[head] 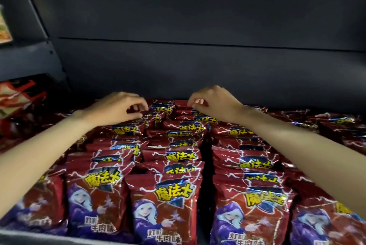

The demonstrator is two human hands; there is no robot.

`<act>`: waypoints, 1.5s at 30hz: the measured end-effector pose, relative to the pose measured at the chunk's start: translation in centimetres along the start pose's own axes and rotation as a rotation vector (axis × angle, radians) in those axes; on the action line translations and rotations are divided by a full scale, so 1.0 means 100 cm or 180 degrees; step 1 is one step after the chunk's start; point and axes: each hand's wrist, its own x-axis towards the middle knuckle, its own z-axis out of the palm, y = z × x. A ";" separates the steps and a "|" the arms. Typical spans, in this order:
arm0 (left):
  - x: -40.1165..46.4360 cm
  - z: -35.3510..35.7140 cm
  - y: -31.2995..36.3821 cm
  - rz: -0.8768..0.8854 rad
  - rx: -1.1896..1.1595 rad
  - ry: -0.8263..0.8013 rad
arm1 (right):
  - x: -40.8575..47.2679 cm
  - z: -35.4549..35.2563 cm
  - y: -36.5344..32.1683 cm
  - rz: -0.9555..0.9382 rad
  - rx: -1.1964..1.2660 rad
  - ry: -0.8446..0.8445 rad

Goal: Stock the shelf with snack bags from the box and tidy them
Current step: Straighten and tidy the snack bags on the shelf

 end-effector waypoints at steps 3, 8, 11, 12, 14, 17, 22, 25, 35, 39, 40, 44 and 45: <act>-0.004 0.005 -0.008 -0.0059 -0.0071 -0.0105 | 0.024 0.022 -0.023 -0.0128 -0.0129 -0.0248; -0.002 -0.004 -0.031 -0.0165 0.0283 -0.0409 | 0.054 0.048 -0.052 -0.0146 -0.0693 -0.0491; -0.001 -0.008 -0.038 -0.0086 0.0319 -0.0673 | 0.060 0.053 -0.056 -0.0011 -0.0743 -0.0488; -0.001 -0.008 -0.037 -0.0027 0.0298 -0.0639 | 0.059 0.052 -0.055 0.0031 -0.0693 -0.0488; -0.002 -0.004 -0.034 0.0079 0.0160 -0.0463 | 0.057 0.049 -0.052 0.0067 -0.0703 -0.0439; -0.001 0.003 -0.029 0.0197 -0.0122 -0.0218 | 0.049 0.041 -0.042 0.0049 -0.0778 -0.0296; 0.011 0.013 -0.016 0.0516 -0.0106 -0.0054 | 0.037 0.033 -0.031 -0.0011 -0.0762 -0.0287; 0.012 0.016 -0.013 0.0396 -0.0256 -0.0022 | 0.035 0.034 -0.030 -0.0074 -0.0829 -0.0287; -0.054 -0.013 -0.094 -0.0281 -0.0439 0.0097 | 0.052 0.034 -0.050 -0.0524 -0.0936 -0.0275; -0.047 -0.015 -0.103 -0.0535 -0.0413 -0.0229 | 0.064 0.050 -0.068 -0.0829 -0.0755 -0.0514; -0.043 -0.018 -0.104 -0.0532 -0.0276 -0.0396 | 0.067 0.054 -0.070 -0.0864 -0.0901 -0.0618; -0.030 -0.029 -0.099 -0.0418 0.0330 -0.1067 | 0.076 0.056 -0.072 -0.0914 -0.1187 -0.0776; -0.027 -0.028 -0.097 -0.0360 0.0506 -0.1062 | 0.077 0.055 -0.072 -0.0904 -0.1211 -0.0822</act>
